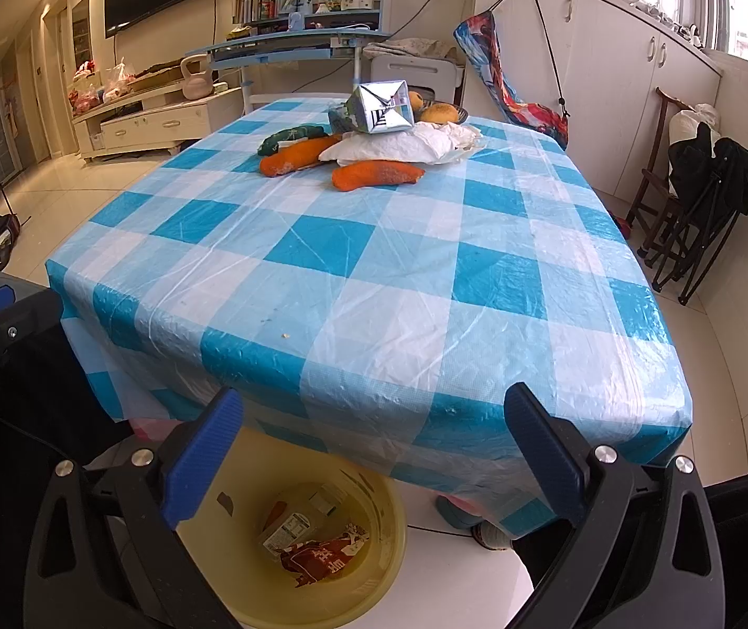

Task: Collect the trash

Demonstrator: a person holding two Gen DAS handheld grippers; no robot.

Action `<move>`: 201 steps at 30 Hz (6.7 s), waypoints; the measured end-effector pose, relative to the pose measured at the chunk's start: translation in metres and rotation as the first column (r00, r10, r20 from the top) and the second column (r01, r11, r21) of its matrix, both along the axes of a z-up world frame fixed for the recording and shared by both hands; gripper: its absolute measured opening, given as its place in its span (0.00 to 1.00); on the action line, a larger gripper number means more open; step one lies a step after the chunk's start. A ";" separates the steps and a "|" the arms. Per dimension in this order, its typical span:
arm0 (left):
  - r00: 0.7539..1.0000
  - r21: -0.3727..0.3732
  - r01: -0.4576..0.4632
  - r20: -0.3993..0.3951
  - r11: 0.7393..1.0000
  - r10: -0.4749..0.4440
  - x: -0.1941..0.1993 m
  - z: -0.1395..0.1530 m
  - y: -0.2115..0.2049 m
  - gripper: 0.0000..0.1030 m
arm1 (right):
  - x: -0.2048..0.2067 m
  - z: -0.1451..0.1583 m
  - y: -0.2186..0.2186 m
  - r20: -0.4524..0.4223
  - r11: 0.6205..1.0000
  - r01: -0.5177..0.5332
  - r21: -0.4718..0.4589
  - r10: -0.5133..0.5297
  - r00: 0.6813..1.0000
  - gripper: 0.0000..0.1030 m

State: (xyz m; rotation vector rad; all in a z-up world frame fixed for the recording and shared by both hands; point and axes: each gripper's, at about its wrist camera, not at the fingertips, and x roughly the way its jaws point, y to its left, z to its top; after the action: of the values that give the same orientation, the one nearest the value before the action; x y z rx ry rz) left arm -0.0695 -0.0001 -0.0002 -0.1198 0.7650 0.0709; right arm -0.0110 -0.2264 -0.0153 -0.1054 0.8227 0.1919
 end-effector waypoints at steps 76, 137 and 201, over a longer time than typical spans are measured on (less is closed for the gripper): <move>0.999 -0.021 -0.037 -0.018 0.999 0.037 0.003 -0.004 0.008 0.93 | -0.002 -0.003 0.010 0.000 0.997 -0.073 -0.030 0.073 0.997 0.93; 1.000 -0.006 0.013 0.016 1.000 -0.013 0.107 0.027 -0.007 0.93 | 0.112 0.033 -0.017 -0.005 0.975 -0.117 0.190 0.120 0.993 0.82; 0.996 -0.152 0.075 -0.030 0.985 -0.081 0.108 0.015 0.010 0.24 | 0.079 0.068 -0.025 0.093 0.849 -0.265 0.457 0.251 0.964 0.47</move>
State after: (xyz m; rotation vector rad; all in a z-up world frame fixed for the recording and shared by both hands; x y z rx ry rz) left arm 0.0383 0.0096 0.0150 -0.2331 0.8097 -0.0598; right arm 0.0680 -0.2516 0.0527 0.2383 0.7097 0.6385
